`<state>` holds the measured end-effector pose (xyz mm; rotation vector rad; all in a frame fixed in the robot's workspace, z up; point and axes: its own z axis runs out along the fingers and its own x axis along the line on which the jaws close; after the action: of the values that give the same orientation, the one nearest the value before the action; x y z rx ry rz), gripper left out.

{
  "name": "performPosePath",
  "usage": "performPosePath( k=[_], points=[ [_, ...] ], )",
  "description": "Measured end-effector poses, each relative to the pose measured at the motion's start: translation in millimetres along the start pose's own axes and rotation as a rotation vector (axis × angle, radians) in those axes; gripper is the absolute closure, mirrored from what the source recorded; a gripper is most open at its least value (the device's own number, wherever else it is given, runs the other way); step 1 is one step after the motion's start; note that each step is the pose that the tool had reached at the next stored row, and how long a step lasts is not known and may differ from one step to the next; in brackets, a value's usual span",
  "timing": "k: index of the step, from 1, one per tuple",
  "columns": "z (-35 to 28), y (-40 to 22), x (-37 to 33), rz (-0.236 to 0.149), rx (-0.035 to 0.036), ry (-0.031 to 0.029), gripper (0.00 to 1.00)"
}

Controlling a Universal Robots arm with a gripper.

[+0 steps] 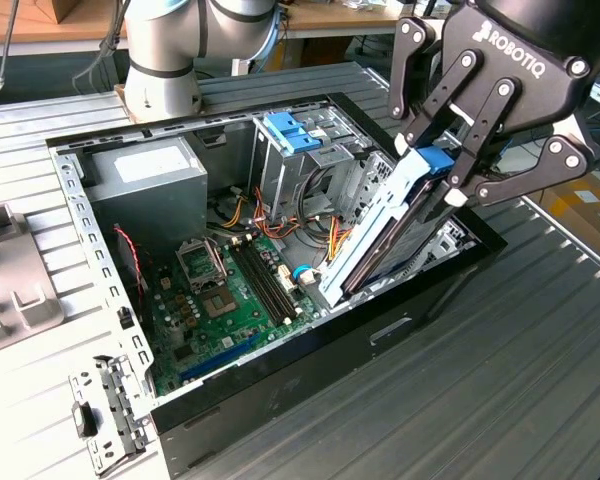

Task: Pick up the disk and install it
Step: 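Pick up the disk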

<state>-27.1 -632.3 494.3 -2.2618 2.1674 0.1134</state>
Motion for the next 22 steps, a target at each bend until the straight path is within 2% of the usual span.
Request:
performPosePath(
  k=[12, 22],
  points=[
    [0.3, -13.6, 0.6, 0.000, 0.0000, 0.0000, 0.63],
    [0.4, -20.3, 0.9, 0.000, 0.0000, 0.0000, 0.63]
  ],
)
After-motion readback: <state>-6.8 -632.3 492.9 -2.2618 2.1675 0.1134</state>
